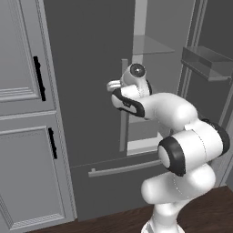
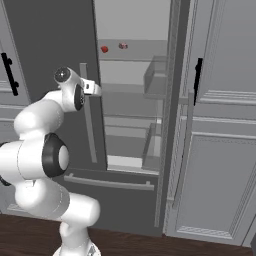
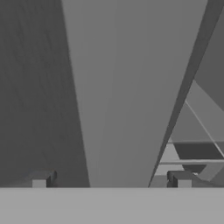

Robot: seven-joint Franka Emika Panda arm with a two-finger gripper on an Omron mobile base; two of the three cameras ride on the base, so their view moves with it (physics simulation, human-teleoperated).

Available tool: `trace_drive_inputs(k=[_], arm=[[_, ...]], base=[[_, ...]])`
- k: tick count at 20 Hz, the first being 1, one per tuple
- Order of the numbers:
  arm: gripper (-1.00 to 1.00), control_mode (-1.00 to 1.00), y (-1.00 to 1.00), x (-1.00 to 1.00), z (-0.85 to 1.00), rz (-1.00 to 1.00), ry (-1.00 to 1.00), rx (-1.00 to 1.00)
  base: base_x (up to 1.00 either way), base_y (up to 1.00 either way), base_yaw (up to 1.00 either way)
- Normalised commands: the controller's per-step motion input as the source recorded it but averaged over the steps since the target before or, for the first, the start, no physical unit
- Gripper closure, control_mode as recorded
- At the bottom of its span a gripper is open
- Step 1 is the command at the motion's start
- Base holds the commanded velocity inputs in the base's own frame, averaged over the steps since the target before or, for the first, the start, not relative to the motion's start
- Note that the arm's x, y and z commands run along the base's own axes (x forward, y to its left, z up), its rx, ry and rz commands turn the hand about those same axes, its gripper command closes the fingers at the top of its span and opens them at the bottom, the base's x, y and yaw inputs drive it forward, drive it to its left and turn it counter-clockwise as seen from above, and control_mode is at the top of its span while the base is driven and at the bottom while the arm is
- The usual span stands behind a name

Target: Take the strawberry from the fridge and place it on top of the pancake, located on the dining counter.

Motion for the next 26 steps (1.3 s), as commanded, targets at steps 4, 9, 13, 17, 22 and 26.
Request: trace_drive_inputs(k=[4, 9, 13, 17, 22, 26], arm=[[-1.00, -1.00, 0.01, 0.50, -0.17, 0.00, -0.06, -0.03], [-1.00, -1.00, 0.00, 0.48, -0.16, 0.00, -0.17, -0.03], [-1.00, -1.00, 0.00, 0.44, -0.02, 0.00, -0.07, 0.00], [1.00, -1.00, 0.00, 0.22, 0.00, 0.00, 0.00, 0.00], [1.00, -1.00, 0.03, -0.11, -0.01, -0.06, 0.00, 0.00], [1.00, -1.00, 0.14, -0.55, -0.02, -0.16, 0.00, 0.00]], base=[[0.00, 0.00, 0.00], [0.00, 0.00, 0.00], [0.00, 0.00, 0.00], [0.00, 0.00, 0.00], [0.00, 0.00, 0.00], [0.00, 0.00, 0.00]])
